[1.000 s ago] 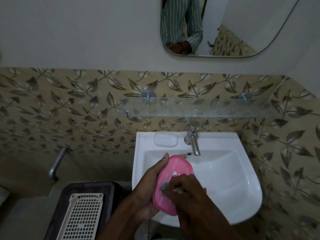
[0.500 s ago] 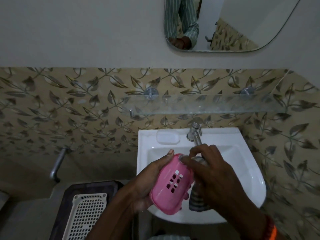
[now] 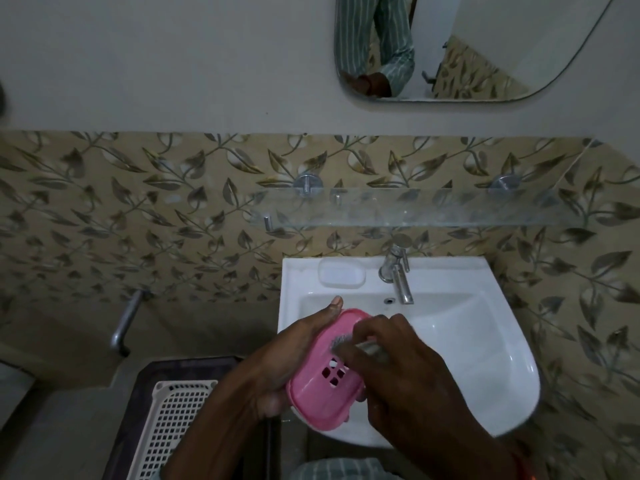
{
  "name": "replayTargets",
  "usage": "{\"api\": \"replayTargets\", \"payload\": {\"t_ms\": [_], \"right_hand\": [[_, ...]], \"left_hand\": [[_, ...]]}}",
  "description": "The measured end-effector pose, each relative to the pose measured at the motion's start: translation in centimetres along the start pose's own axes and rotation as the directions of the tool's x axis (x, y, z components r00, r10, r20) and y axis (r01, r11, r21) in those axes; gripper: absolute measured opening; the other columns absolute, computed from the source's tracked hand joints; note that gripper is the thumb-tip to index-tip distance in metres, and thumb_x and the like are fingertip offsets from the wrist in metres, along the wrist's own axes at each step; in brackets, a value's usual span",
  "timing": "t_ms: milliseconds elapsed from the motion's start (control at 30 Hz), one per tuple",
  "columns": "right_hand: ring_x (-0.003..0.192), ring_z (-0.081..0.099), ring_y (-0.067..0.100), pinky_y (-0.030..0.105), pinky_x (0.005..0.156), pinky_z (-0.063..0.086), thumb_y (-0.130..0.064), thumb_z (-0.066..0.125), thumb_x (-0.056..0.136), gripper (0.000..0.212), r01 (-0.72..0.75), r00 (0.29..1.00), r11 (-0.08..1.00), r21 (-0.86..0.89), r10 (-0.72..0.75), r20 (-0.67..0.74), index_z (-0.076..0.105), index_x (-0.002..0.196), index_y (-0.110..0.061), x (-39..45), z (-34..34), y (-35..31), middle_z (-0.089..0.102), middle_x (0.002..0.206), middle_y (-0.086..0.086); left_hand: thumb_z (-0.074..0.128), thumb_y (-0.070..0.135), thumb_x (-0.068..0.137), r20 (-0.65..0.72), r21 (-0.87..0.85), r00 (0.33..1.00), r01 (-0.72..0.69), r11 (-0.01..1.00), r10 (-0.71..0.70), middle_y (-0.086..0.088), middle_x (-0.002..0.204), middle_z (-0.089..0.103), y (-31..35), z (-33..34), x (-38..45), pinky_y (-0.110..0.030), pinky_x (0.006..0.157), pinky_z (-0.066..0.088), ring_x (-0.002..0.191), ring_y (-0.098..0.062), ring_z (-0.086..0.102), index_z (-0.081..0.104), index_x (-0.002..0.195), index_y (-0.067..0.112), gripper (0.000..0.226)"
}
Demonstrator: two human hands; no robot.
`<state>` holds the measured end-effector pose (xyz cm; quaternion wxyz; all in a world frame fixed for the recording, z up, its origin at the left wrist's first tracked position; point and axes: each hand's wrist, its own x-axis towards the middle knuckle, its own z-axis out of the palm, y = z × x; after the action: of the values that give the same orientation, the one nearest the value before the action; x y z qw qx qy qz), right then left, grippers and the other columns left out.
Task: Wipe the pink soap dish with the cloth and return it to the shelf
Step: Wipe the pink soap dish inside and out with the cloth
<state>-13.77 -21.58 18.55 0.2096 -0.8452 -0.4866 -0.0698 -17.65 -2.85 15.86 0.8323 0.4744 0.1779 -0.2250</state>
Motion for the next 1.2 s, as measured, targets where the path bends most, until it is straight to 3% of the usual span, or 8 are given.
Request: {"api": "replayTargets", "payload": {"t_ms": [133,267,433,600,733,900,1100,1200], "right_hand": [[0.088,0.060,0.020,0.031,0.054,0.060,-0.004,0.077,0.069,0.047,-0.226,0.962,0.971,0.082,0.236,-0.141,0.067,0.113,-0.014,0.8,-0.5,0.9,0.055,0.110,0.009],[0.098,0.055,0.017,0.029,0.067,0.058,0.004,0.061,0.076,0.046,-0.211,0.947,0.954,0.213,0.254,-0.199,0.065,0.119,-0.014,0.2,0.4,0.3,0.051,0.111,0.002],[0.095,0.059,0.023,0.034,0.062,0.059,0.003,0.074,0.066,0.053,-0.098,0.988,0.990,0.102,0.109,-0.112,0.065,0.116,-0.012,-0.5,-0.8,2.1,0.057,0.110,0.006],[0.085,0.059,0.019,0.028,0.053,0.059,-0.011,0.082,0.065,0.055,-0.354,0.933,0.935,0.036,0.356,-0.054,0.064,0.117,-0.016,-1.0,-0.5,2.0,0.055,0.105,0.005],[0.084,0.055,0.006,0.019,0.076,0.056,-0.018,0.064,0.087,0.027,-0.453,0.888,0.876,0.167,0.461,-0.006,0.060,0.113,-0.020,-1.2,-0.8,2.3,0.042,0.102,-0.007],[0.087,0.059,0.009,0.019,0.073,0.057,-0.001,0.058,0.082,0.036,-0.291,0.935,0.905,0.310,0.338,-0.109,0.065,0.116,-0.010,-0.9,-1.7,2.0,0.051,0.107,0.000],[0.099,0.059,0.022,0.031,0.073,0.060,-0.011,0.074,0.069,0.050,-0.039,0.999,0.982,0.186,0.035,0.028,0.067,0.118,-0.017,-2.2,-2.2,1.8,0.059,0.111,0.003],[0.095,0.059,0.023,0.031,0.062,0.061,-0.008,0.082,0.065,0.061,-0.178,0.983,0.979,0.101,0.181,-0.014,0.064,0.123,-0.017,-1.9,-2.5,2.4,0.057,0.111,0.009]], "left_hand": [[0.049,0.073,0.089,-0.067,0.008,0.997,-0.021,1.000,0.022,-0.015,0.108,0.079,-0.1,1.3,0.4,-0.046,0.086,0.061,0.092,-0.029,0.075,0.078,0.113,0.024,0.061],[0.042,0.072,0.094,-0.139,0.045,0.988,-0.055,0.997,0.061,-0.012,0.116,0.078,-0.1,2.9,0.8,-0.044,0.092,0.060,0.104,-0.029,0.075,0.078,0.112,0.031,0.058],[0.037,0.074,0.093,-0.189,0.040,0.980,-0.055,0.998,0.062,-0.009,0.114,0.080,-0.5,4.6,1.5,-0.039,0.086,0.062,0.106,-0.027,0.076,0.079,0.107,0.036,0.059],[0.043,0.071,0.086,-0.220,0.058,0.967,-0.121,0.991,0.131,-0.007,0.099,0.083,-1.0,6.0,2.3,-0.029,0.069,0.064,0.090,-0.023,0.080,0.081,0.095,0.039,0.050],[0.052,0.073,0.075,-0.239,0.018,0.951,-0.199,0.980,0.197,-0.008,0.100,0.082,-1.1,6.5,2.6,-0.033,0.069,0.065,0.091,-0.025,0.079,0.081,0.092,0.044,0.044],[0.050,0.070,0.087,-0.218,-0.006,0.965,-0.151,0.989,0.146,-0.011,0.113,0.079,-0.9,6.7,2.2,-0.036,0.081,0.062,0.103,-0.027,0.076,0.079,0.109,0.033,0.052],[0.048,0.064,0.094,-0.215,-0.040,0.974,-0.089,0.995,0.078,-0.013,0.114,0.079,-0.9,6.4,2.2,-0.037,0.082,0.063,0.103,-0.026,0.077,0.080,0.113,0.026,0.053],[0.048,0.067,0.091,-0.196,-0.015,0.975,-0.110,0.994,0.105,-0.011,0.112,0.080,-1.0,6.5,2.1,-0.040,0.084,0.063,0.098,-0.026,0.078,0.079,0.112,0.027,0.056]]}}
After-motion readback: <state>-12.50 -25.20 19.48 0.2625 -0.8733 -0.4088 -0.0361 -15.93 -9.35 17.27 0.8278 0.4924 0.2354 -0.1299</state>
